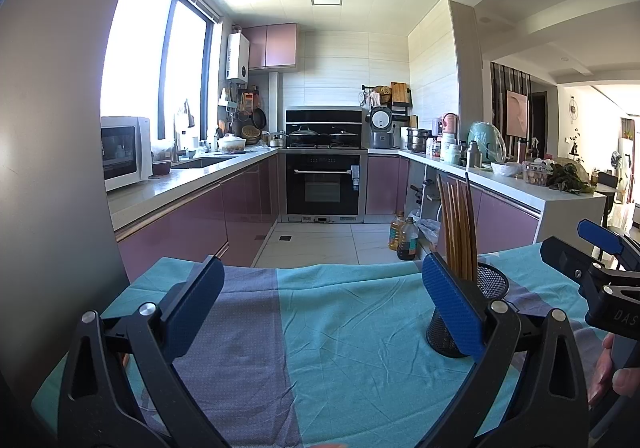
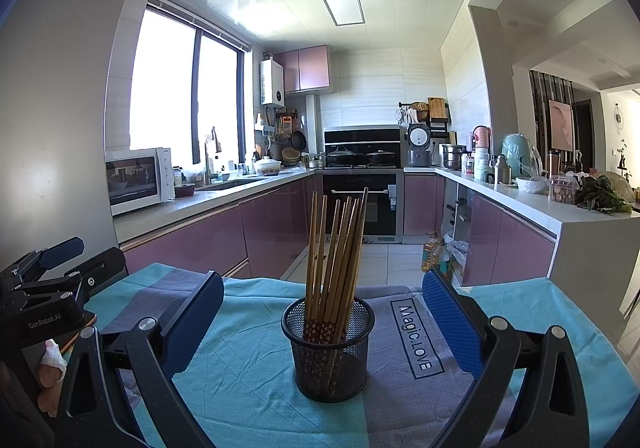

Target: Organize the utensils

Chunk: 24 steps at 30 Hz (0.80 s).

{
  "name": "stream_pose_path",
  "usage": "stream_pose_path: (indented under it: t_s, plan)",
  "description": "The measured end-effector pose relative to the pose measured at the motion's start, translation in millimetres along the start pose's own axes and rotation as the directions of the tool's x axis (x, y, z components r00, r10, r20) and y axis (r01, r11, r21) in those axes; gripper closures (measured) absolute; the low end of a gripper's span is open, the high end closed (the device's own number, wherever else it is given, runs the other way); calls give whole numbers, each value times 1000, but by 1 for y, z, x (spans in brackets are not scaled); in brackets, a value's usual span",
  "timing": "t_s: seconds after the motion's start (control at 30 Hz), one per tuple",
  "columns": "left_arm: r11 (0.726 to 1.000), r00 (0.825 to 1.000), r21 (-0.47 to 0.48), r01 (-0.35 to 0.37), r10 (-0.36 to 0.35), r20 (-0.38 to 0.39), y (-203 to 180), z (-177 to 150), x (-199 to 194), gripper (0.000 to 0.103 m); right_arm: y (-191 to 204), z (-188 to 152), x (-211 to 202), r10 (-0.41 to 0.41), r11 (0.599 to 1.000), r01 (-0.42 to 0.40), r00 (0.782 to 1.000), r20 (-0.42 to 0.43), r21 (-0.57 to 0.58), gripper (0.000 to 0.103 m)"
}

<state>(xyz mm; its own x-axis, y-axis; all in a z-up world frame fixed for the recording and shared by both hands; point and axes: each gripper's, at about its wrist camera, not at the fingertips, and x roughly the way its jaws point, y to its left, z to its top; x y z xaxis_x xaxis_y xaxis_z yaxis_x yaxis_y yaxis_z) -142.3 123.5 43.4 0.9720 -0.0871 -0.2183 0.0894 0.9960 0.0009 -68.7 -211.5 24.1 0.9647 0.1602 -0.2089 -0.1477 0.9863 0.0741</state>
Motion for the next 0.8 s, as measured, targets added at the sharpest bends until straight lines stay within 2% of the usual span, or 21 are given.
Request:
stream_pose_path:
  t_s: [0.8]
  plan:
    - [1000,1000,4,-6,6,8,0,-1,0,6,-2,-2,-2,0,1000,0,1000,-2,9,7]
